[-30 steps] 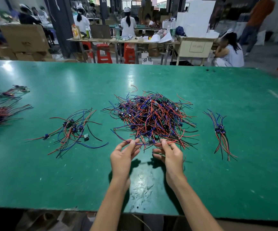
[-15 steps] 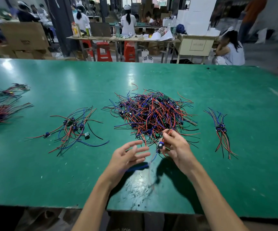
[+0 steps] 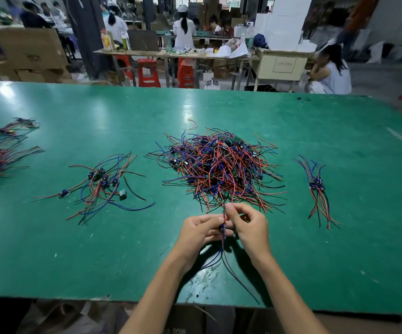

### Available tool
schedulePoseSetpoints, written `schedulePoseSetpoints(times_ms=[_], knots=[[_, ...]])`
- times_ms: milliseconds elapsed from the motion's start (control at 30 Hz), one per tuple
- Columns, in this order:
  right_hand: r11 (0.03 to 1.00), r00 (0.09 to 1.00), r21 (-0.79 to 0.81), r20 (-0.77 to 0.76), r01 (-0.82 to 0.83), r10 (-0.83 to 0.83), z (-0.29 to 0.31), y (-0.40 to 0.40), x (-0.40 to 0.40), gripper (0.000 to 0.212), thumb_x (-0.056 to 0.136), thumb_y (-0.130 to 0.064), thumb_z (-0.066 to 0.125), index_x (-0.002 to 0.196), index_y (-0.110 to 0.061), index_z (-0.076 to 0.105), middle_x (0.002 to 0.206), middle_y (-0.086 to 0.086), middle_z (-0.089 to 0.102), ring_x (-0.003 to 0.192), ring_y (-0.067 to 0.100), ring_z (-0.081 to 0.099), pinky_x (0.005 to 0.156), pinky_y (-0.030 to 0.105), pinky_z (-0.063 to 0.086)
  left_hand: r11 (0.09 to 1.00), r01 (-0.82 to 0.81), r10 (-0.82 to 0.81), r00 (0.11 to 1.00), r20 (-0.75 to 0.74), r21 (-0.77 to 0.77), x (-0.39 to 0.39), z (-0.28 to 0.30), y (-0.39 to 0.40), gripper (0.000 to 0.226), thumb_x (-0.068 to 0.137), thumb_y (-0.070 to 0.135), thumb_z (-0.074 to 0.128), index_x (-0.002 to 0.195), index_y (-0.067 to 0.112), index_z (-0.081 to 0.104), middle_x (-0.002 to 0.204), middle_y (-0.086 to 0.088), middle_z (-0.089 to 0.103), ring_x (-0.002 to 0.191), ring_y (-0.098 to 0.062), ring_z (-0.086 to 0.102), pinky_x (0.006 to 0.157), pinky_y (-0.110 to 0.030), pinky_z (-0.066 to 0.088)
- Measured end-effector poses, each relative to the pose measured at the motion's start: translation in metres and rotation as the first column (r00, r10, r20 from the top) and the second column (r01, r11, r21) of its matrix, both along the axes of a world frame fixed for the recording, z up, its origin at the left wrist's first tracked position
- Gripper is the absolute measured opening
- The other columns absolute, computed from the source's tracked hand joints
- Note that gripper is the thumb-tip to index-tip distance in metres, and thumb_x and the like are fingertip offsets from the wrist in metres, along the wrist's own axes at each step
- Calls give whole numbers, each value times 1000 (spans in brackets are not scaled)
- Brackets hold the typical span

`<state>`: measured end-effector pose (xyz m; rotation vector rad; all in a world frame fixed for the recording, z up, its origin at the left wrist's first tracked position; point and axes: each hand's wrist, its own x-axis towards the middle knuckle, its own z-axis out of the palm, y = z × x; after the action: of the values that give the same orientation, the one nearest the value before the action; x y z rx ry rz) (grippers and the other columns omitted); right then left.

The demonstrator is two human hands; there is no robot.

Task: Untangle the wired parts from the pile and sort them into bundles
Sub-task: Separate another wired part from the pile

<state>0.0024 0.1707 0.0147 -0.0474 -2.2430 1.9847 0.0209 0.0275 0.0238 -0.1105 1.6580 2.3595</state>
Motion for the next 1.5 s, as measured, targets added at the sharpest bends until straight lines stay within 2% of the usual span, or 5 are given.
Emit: schedulePoseSetpoints(times_ms=[300,667,1067,1267,1500], knots=[[972,989,-213,87,-97,118,12,-4,5,24,76,-38,82,74,-15,73,65,6,69,56,16,63,46,25,53,999,-33,32,998,-56,-22,4,-3,-1,18,94,12,66,97,-4,74,93,-23,75,73,-25,74,68,-26,59],[938,940,-172,110,-302,323,18,-10,10,28,106,-11,49,101,-11,76,100,11,77,86,19,74,66,30,60,995,-100,100,993,-66,-7,6,-6,-2,12,89,12,71,92,5,79,88,-16,76,77,-21,73,68,-26,57],[996,979,-33,194,77,-69,25,-40,-17,30,92,-27,45,79,-28,72,77,-11,70,65,12,56,66,32,44,994,-89,84,993,-81,-65,-2,2,1,28,91,-2,64,65,8,69,69,-15,67,54,-20,63,56,-25,54],[983,972,-8,149,183,-180,42,-40,-45,32,98,-14,44,82,-26,69,93,-6,71,92,16,62,86,36,45,995,-68,64,996,-61,-79,1,3,0,15,93,0,64,78,-1,65,70,-14,69,56,-22,66,60,-28,55],[866,895,-428,443,259,-49,52,-34,-45,25,97,-21,46,85,-20,69,73,-8,72,59,13,45,56,28,32,990,-29,21,998,-58,-139,7,6,0,32,93,-1,63,65,12,68,69,-13,69,53,-21,67,55,-27,55]])
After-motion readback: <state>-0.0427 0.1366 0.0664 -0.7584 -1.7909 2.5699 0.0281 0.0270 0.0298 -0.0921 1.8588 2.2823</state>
